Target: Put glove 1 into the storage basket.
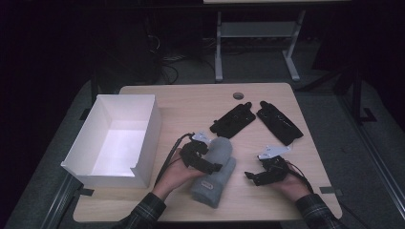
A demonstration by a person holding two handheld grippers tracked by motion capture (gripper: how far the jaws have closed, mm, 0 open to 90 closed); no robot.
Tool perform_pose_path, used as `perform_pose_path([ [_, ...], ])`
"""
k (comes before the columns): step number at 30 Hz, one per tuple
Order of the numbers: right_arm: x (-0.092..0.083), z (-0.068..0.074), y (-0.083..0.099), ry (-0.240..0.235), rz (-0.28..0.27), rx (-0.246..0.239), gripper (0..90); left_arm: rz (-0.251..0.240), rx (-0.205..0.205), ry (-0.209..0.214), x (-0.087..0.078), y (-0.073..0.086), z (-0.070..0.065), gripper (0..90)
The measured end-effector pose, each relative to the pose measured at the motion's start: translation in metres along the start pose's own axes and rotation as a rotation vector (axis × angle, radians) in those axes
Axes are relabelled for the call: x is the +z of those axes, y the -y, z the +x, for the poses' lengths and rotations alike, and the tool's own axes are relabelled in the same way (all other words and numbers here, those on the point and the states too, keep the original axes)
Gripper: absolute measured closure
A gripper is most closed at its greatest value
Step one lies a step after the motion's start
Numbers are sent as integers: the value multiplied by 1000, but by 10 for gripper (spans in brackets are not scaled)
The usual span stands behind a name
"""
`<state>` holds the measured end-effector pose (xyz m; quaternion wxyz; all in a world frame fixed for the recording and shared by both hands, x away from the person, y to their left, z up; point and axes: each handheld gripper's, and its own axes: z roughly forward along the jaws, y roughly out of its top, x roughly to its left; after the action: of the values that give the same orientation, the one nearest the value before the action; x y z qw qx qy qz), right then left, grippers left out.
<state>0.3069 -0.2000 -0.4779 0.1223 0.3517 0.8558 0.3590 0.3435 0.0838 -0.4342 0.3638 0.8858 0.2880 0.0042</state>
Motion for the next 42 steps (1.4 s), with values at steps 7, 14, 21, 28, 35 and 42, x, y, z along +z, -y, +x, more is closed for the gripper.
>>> perform_pose_path([
  [7,0,-1,0,-5,-4,-5,158,23,-29,14,15,7,5,125],
  [14,1,-1,1,-7,-10,-8,156,50,-5,8,22,8,4,125],
  [21,1,-1,1,-12,-17,-12,152,71,-1,39,26,8,6,160],
  [28,2,-1,2,-13,-26,-17,152,89,-22,128,25,7,5,446],
  [35,2,-1,2,-16,-31,-21,149,93,-14,121,23,4,0,662],
  [42,2,-1,2,-16,-33,-20,146,53,-29,155,14,4,3,705],
])
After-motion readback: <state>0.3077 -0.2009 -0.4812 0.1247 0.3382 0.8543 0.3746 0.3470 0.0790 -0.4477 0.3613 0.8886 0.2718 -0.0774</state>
